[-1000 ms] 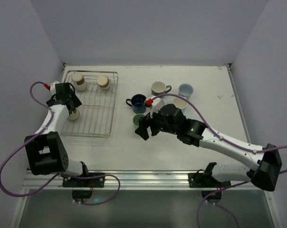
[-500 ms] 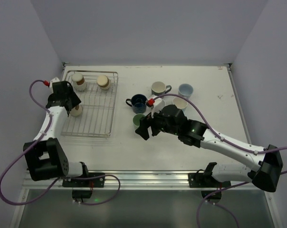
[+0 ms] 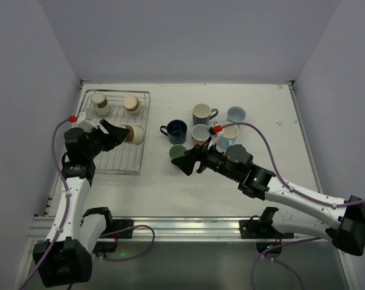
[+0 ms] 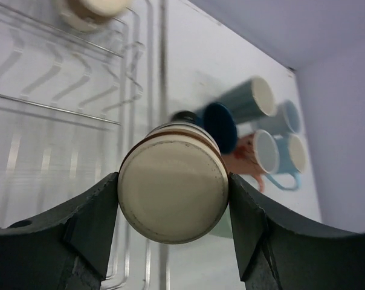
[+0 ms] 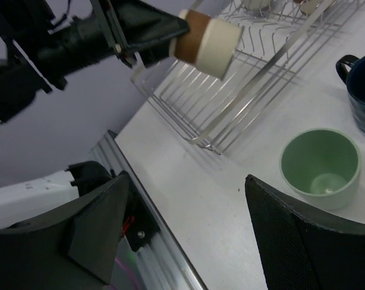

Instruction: Unload the cups from the dish rack

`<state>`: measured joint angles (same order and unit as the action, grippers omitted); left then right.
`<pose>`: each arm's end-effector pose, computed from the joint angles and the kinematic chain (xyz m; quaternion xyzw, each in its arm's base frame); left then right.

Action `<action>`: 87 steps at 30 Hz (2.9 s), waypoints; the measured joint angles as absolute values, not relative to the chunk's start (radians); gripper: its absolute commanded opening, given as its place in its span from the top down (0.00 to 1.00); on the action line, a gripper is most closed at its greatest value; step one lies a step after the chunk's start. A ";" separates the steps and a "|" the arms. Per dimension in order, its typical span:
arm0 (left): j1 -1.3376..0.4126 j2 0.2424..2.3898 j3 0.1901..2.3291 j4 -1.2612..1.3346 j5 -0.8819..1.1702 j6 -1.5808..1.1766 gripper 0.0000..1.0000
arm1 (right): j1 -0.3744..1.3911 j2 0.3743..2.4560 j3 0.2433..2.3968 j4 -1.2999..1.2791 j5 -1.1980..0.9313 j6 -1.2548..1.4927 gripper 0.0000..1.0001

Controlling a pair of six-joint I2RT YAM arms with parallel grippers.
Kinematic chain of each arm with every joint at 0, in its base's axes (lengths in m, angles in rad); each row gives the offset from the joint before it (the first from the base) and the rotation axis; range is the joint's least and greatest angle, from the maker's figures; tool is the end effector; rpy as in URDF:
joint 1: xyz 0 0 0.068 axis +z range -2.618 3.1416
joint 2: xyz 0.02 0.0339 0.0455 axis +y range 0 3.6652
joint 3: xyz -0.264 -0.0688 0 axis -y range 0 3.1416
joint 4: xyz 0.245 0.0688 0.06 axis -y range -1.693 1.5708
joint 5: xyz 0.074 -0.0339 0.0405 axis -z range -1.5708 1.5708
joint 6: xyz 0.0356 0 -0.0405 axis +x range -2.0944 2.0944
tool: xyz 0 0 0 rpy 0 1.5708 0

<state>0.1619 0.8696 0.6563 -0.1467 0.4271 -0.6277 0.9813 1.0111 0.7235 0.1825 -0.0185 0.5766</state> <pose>0.2012 0.0179 0.2845 -0.1978 0.7882 -0.2979 0.5009 0.1333 0.2005 0.3138 -0.1554 0.7268 0.4749 0.4712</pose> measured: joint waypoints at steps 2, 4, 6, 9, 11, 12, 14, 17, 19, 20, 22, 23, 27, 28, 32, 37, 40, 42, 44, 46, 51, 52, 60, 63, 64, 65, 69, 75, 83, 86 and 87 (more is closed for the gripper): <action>0.113 0.854 0.594 -0.056 0.524 -0.695 0.91 | 0.981 1.012 0.702 0.248 -0.018 0.623 0.21; 0.050 0.840 0.556 0.023 0.588 -0.757 0.92 | 0.981 1.026 0.700 0.303 -0.012 0.658 0.22; -0.038 0.823 0.519 0.141 0.648 -0.839 0.93 | 0.981 1.036 0.698 0.349 0.009 0.685 0.22; -0.110 0.796 0.484 0.282 0.715 -0.934 0.94 | 0.971 1.039 0.695 0.393 0.021 0.713 0.22; -0.130 0.774 0.469 0.351 0.738 -0.978 0.94 | 0.951 1.043 0.695 0.415 0.022 0.738 0.22; -0.135 0.763 0.463 0.379 0.745 -0.995 0.94 | 0.941 1.044 0.695 0.421 0.021 0.750 0.22; -0.143 0.743 0.447 0.430 0.757 -1.027 0.94 | 0.922 1.053 0.695 0.436 0.016 0.775 0.24; -0.155 0.726 0.421 0.495 0.769 -1.067 0.94 | 0.913 1.077 0.695 0.451 0.002 0.802 0.31; -0.169 0.727 0.401 0.530 0.775 -1.091 0.93 | 0.913 1.103 0.696 0.463 -0.028 0.812 0.38; -0.179 0.727 0.393 0.540 0.774 -1.098 0.93 | 0.913 1.118 0.697 0.471 -0.051 0.817 0.41; -0.195 0.727 0.379 0.550 0.773 -1.105 0.91 | 0.913 1.147 0.703 0.492 -0.094 0.826 0.56; -0.200 0.729 0.371 0.552 0.770 -1.107 0.83 | 0.913 1.158 0.709 0.503 -0.112 0.831 0.61; -0.210 0.738 0.362 0.570 0.772 -1.132 0.28 | 0.909 1.184 0.723 0.560 -0.183 0.875 0.98; -0.212 0.737 0.363 0.574 0.775 -1.134 0.10 | 0.910 1.183 0.723 0.579 -0.204 0.889 1.00; -0.221 0.742 0.447 0.381 0.733 -0.994 0.00 | 0.919 1.138 0.724 0.512 -0.179 0.842 1.00; -0.221 0.748 0.709 0.001 0.499 -0.703 0.00 | 0.911 1.032 0.786 0.141 -0.041 0.683 1.00; -0.221 0.742 0.788 -0.131 0.338 -0.574 0.00 | 0.903 0.995 0.846 -0.088 0.063 0.589 1.00; -0.221 0.732 0.793 -0.208 0.229 -0.502 0.00 | 0.892 0.981 0.866 -0.215 0.119 0.546 1.00; -0.221 0.727 0.781 -0.269 0.136 -0.450 0.00 | 0.879 0.981 0.866 -0.312 0.149 0.518 1.00; -0.221 0.727 0.760 -0.303 0.075 -0.422 0.00 | 0.863 1.007 0.866 -0.398 0.167 0.495 1.00; -0.221 0.773 0.742 -0.380 -0.006 -0.381 0.00 | 0.852 1.209 0.877 -0.502 0.192 0.456 0.98; -0.221 0.780 0.742 -0.387 -0.019 -0.377 0.00 | 0.852 1.252 0.881 -0.513 0.193 0.450 0.98; -0.221 0.892 0.828 -0.427 -0.128 -0.372 0.00 | 0.860 1.443 0.967 -0.543 0.228 0.415 0.89; -0.221 0.973 0.901 -0.437 -0.161 -0.374 0.00 | 0.870 1.466 0.987 -0.541 0.246 0.406 0.74; -0.221 0.999 0.924 -0.434 -0.168 -0.374 0.00 | 0.873 1.469 0.989 -0.539 0.248 0.401 0.69; -0.221 1.023 0.947 -0.432 -0.174 -0.375 0.00 | 0.876 1.471 0.989 -0.538 0.250 0.400 0.60; -0.218 1.132 1.026 -0.419 -0.198 -0.386 0.00 | 0.885 1.472 0.989 -0.530 0.250 0.382 0.48; -0.200 1.344 1.137 -0.381 -0.225 -0.417 0.00 | 0.889 1.425 0.974 -0.496 0.232 0.371 0.36; -0.184 1.666 1.352 -0.315 -0.273 -0.405 0.00 | 0.890 1.188 0.875 -0.392 0.169 0.371 0.18; -0.174 1.745 1.392 -0.307 -0.276 -0.382 0.00 | 0.890 1.101 0.824 -0.348 0.142 0.374 0.19; -0.170 1.767 1.404 -0.307 -0.276 -0.377 0.00 | 0.890 1.078 0.808 -0.332 0.137 0.374 0.19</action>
